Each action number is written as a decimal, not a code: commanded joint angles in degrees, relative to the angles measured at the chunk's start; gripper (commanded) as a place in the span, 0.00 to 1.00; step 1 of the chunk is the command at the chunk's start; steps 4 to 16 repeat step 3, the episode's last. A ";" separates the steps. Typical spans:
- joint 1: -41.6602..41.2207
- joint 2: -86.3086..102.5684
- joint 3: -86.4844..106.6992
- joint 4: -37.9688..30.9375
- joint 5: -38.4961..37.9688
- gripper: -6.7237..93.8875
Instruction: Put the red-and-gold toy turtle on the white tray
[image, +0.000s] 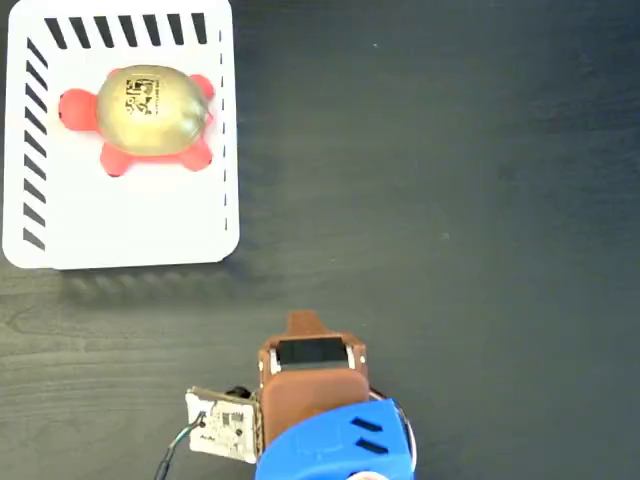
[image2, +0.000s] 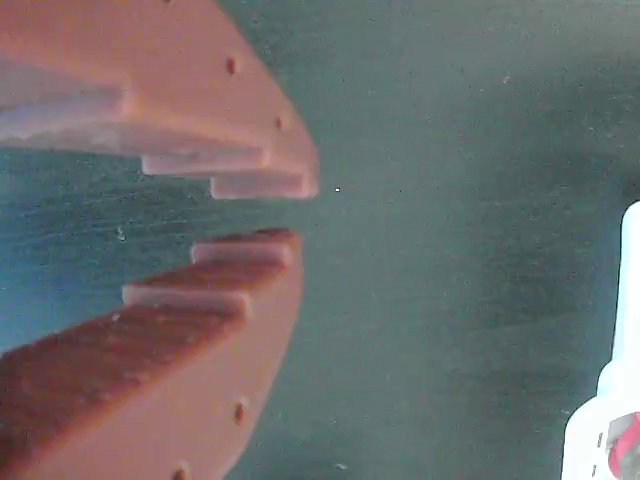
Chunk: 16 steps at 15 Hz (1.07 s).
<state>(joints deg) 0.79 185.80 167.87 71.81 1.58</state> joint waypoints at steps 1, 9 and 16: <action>0.26 0.53 -0.26 0.53 0.53 0.06; 0.26 0.53 -0.26 0.53 0.53 0.06; 0.26 0.53 -0.26 0.53 0.53 0.06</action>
